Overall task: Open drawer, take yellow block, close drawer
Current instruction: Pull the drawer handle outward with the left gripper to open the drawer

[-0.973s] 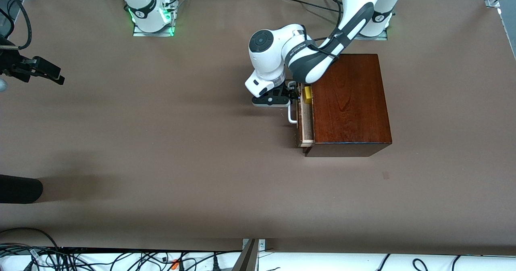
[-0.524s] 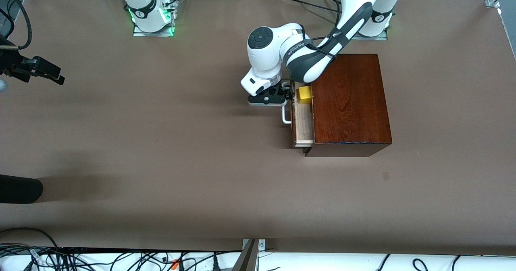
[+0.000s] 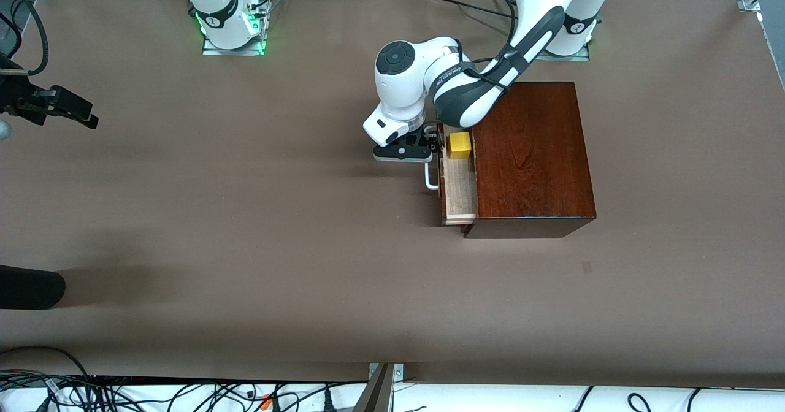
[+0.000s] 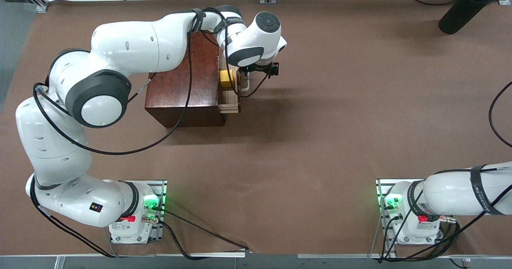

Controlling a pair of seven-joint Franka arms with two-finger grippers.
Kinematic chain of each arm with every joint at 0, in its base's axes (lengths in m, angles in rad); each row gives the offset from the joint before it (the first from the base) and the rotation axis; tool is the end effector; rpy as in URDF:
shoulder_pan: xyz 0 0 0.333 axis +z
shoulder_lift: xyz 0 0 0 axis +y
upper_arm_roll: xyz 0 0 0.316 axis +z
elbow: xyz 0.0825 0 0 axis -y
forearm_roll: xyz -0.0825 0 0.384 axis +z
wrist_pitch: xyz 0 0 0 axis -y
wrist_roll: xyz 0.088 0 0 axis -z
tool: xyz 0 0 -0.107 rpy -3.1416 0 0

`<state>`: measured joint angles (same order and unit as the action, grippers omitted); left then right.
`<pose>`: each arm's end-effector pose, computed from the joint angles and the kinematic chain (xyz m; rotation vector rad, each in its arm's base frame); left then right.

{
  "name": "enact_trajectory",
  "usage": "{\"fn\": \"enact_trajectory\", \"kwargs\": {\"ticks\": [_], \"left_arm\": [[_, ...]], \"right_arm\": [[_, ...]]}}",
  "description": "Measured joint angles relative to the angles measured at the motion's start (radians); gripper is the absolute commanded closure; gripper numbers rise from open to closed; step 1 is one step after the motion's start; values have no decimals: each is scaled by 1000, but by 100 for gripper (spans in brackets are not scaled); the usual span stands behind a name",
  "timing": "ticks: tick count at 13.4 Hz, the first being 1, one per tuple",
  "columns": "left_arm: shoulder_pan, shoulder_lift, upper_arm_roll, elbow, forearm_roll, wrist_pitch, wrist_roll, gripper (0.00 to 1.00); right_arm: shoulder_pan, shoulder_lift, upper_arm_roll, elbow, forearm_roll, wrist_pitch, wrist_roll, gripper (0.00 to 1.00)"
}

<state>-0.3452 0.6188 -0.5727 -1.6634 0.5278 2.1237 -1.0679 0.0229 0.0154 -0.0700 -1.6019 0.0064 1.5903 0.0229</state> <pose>0.4623 -0.4913 0.2878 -3.0441 0.0949 -0.1232 0.5593 -0.0254 0.6029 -3.1337 0.1101 0.0422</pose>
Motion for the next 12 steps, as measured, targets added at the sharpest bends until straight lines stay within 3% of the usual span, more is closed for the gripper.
{"fn": "enact_trajectory", "kwargs": {"ticks": [12], "left_arm": [[-2, 7, -1, 20, -4, -23, -5, 0]], "right_arm": [[0, 0, 0, 0, 0, 0, 0, 0]]}}
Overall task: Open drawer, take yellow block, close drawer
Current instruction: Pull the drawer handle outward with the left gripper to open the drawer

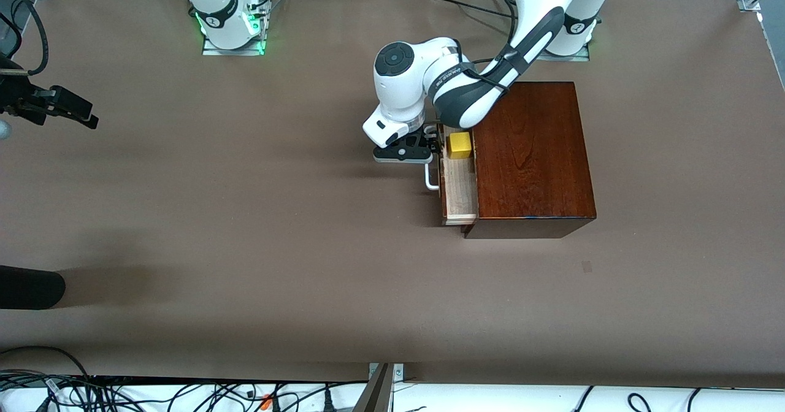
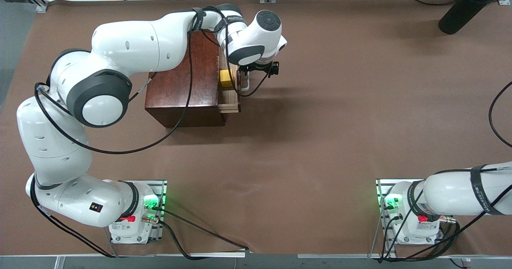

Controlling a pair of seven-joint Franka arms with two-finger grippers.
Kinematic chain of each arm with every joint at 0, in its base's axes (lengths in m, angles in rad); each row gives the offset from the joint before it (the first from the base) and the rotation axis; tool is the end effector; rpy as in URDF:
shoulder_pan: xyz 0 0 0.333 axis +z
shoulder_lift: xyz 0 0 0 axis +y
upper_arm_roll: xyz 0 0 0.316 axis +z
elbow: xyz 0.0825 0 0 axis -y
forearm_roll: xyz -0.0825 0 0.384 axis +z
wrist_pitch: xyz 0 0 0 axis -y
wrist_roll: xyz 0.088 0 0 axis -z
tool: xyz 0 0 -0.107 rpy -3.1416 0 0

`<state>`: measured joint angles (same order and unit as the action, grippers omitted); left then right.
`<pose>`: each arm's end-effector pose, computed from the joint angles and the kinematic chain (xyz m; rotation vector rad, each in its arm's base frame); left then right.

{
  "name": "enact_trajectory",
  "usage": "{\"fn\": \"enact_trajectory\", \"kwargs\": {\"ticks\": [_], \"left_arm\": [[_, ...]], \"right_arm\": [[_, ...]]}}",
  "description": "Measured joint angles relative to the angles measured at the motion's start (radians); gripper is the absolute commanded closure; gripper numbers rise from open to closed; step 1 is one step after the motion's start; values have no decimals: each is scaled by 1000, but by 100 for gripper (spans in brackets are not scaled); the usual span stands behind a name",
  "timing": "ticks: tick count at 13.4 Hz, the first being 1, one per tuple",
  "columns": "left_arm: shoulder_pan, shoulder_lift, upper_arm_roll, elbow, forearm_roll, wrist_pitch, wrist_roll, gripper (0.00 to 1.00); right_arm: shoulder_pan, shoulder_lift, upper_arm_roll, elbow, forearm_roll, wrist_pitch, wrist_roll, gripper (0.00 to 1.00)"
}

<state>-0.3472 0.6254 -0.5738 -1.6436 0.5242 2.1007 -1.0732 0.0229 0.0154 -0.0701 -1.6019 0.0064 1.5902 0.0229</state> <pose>0.4652 -0.4922 0.2904 -3.0381 0.0755 -0.1132 0.5593 -0.0254 0.6029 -3.1337 0.1102 0.0423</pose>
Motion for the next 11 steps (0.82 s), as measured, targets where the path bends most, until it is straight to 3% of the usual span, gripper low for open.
{"fn": "enact_trajectory", "kwargs": {"ticks": [11], "left_arm": [[-33, 29, 0, 97, 1, -19, 11, 0]], "right_arm": [[0, 0, 0, 0, 0, 0, 0, 0]]}}
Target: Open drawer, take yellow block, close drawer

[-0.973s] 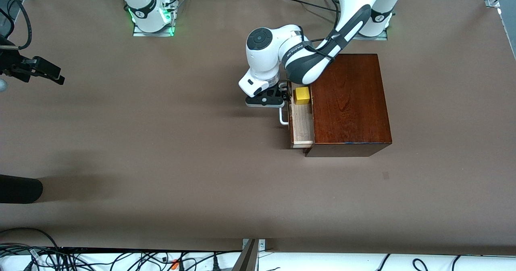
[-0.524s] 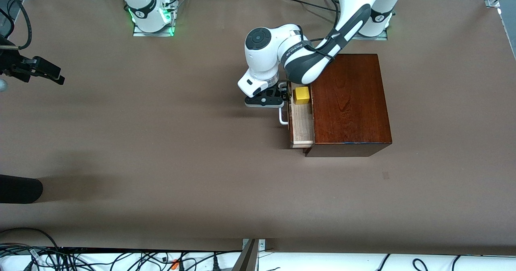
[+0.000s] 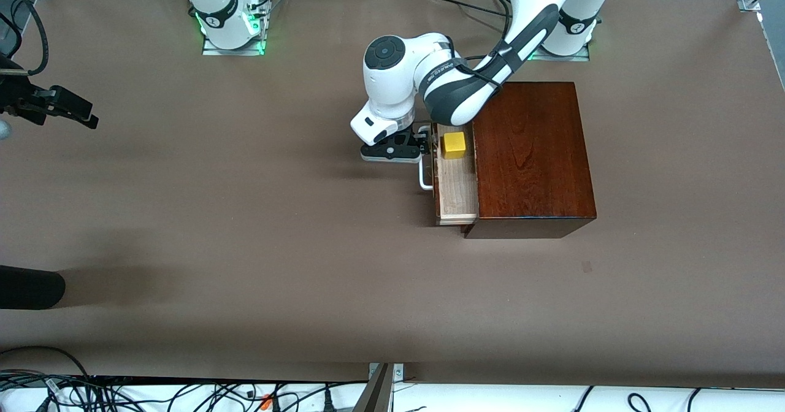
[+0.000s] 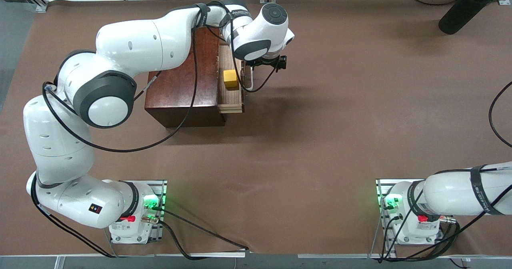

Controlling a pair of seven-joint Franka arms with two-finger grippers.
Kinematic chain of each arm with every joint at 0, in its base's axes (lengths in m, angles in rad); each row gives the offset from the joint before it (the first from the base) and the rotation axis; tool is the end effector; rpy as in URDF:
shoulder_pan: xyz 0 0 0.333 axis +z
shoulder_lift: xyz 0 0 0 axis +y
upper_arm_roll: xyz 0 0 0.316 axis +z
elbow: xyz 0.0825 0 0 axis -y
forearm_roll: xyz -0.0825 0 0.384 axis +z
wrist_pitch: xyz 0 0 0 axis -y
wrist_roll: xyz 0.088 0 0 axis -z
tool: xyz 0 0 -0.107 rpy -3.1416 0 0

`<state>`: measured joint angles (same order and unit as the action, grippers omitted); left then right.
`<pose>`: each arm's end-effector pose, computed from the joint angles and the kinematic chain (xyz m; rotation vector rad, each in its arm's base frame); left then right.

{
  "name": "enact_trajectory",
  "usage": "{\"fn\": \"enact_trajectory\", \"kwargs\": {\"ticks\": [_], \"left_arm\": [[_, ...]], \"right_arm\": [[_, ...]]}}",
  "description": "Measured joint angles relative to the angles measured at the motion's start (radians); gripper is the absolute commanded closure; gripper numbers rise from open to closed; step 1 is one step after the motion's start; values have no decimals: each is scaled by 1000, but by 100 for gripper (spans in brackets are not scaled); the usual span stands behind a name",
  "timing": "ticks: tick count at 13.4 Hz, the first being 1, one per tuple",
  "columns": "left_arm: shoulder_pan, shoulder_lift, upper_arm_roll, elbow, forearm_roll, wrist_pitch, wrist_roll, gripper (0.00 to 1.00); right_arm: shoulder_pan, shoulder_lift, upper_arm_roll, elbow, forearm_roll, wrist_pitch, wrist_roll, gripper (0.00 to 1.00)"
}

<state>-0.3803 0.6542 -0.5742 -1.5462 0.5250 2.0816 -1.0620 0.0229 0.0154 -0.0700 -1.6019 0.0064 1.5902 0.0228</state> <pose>0.4736 -0.5142 0.3126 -3.0759 0.0892 -0.1567 0.5593 -0.0254 0.6029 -3.1337 0.1099 0.0423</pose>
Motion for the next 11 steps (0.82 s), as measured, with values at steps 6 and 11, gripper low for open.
{"fn": "enact_trajectory", "kwargs": {"ticks": [6, 11], "left_arm": [[3, -17, -47, 172, 0, -327, 38, 0], [106, -105, -62, 297, -95, -611, 227, 0]], "right_arm": [[0, 0, 0, 0, 0, 0, 0, 0], [3, 2, 12, 0, 4, 0, 0, 0]]}}
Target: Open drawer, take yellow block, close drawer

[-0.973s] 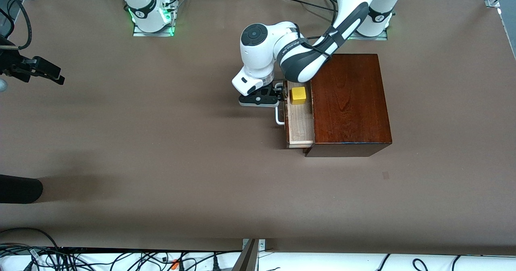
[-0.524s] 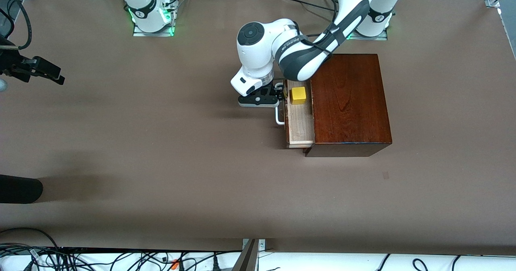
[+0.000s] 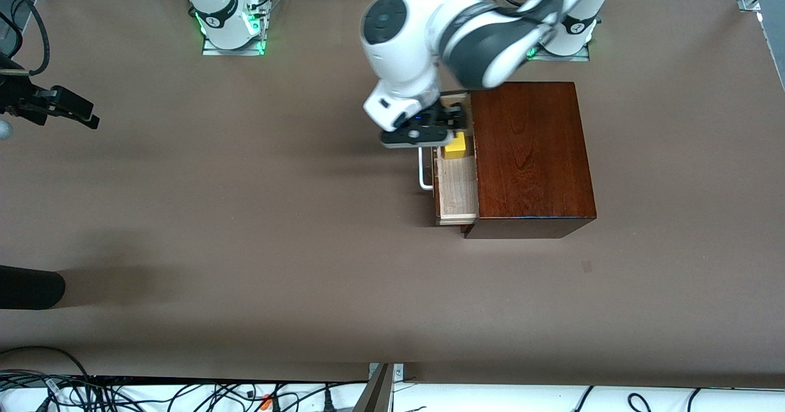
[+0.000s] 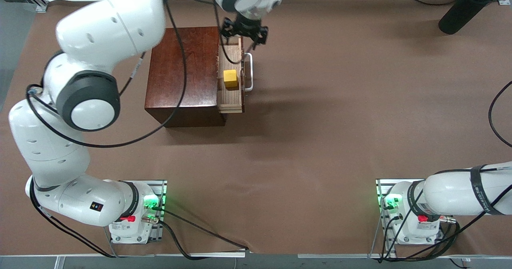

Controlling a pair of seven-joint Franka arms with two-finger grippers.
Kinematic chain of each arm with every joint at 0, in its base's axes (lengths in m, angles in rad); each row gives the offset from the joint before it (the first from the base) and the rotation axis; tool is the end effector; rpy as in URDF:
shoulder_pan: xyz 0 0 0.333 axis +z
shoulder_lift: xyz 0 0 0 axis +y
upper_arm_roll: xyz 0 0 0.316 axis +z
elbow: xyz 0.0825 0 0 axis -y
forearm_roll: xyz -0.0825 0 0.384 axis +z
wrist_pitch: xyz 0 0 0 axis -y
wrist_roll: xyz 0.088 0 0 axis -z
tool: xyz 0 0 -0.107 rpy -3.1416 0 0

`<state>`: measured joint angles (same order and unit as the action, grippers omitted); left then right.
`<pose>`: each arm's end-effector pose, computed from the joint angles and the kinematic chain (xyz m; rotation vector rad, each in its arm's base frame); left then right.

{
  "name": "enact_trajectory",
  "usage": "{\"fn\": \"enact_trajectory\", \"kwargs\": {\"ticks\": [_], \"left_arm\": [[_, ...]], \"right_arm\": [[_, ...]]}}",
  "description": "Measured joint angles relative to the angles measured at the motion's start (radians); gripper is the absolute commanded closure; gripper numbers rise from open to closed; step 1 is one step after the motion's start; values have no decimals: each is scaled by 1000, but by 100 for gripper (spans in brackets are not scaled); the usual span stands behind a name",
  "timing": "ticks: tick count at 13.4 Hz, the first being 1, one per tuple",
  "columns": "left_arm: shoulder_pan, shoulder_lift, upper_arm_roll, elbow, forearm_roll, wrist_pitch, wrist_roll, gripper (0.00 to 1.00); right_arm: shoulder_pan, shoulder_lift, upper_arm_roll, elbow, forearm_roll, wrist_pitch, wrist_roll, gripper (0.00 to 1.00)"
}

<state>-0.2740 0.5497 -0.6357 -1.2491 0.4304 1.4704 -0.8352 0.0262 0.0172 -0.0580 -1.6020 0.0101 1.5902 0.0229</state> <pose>0.5188 -0.4305 0.4723 -2.8921 0.0645 0.0952 0.5601 -0.0165 0.6019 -3.1309 0.0862 0.0453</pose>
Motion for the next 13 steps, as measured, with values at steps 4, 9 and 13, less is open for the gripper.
{"fn": "enact_trajectory", "kwargs": {"ticks": [4, 9, 13], "left_arm": [[208, -115, 0, 13, -85, -103, 204, 0], [456, -214, 73, 14, -249, -142, 565, 0], [338, -369, 440, -69, -410, -115, 857, 0]], "right_arm": [[9, 0, 65, 4, 50, 0, 102, 0], [29, 2, 222, 8, 60, 1, 405, 0], [139, 31, 267, 8, 60, 39, 785, 0]]}}
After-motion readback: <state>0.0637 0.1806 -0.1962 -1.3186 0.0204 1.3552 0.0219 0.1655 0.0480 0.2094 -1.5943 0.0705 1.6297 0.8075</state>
